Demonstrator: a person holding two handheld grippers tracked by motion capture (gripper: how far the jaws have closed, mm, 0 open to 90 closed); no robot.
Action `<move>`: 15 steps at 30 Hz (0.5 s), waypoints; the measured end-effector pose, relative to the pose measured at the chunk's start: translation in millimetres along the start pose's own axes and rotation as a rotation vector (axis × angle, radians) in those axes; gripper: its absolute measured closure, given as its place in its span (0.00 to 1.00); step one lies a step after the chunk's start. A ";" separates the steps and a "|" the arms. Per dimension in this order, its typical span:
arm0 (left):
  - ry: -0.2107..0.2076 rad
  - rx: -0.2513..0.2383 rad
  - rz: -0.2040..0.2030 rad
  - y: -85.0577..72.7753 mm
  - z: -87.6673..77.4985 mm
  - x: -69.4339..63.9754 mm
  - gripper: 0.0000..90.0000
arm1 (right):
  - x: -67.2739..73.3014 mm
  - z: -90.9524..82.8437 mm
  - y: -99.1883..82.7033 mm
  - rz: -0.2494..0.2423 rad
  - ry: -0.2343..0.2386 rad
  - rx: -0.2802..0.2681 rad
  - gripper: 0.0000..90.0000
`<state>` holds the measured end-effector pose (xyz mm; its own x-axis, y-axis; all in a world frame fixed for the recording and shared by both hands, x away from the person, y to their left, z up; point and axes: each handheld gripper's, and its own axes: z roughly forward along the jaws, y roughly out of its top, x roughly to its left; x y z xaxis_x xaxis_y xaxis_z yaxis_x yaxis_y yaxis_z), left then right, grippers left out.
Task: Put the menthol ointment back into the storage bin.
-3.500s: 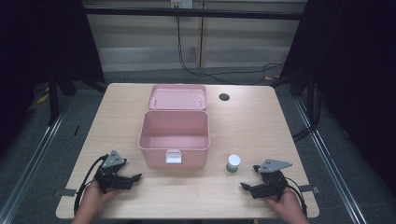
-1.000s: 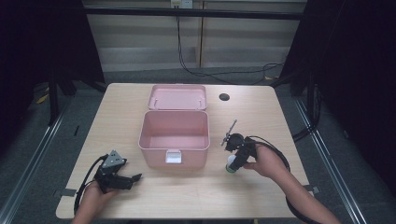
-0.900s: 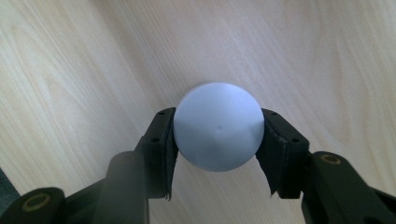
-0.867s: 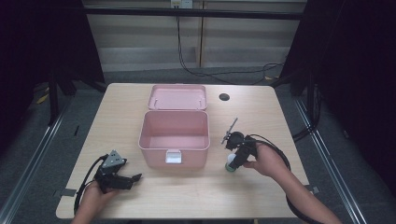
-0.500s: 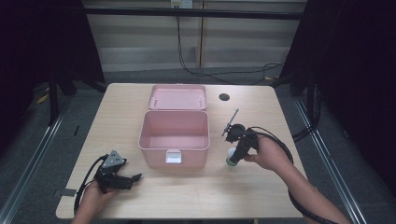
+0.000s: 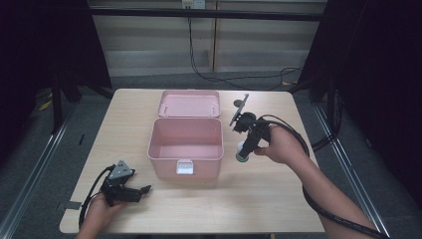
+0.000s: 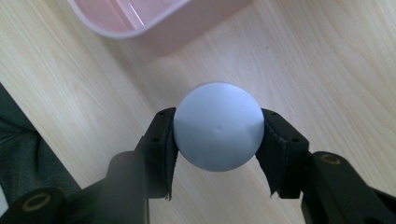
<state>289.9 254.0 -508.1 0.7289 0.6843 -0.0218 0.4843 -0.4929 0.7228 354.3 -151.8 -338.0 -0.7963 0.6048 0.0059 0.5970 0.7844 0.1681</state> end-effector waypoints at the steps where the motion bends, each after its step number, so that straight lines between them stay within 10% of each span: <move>1: 0.000 0.000 0.000 0.0 0.0 0.0 0.15 | 0.0 0.0 0.0 0.000 0.000 0.000 0.57; 15: -0.003 0.004 0.001 0.2 -0.3 0.1 0.15 | -4.4 -24.2 26.9 0.026 -0.010 -0.001 0.57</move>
<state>289.9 254.2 -507.7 0.7306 0.6824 -0.0232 0.4857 -0.4955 0.7201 371.5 -136.7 -309.7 -0.7796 0.6263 0.0008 0.6173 0.7682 0.1694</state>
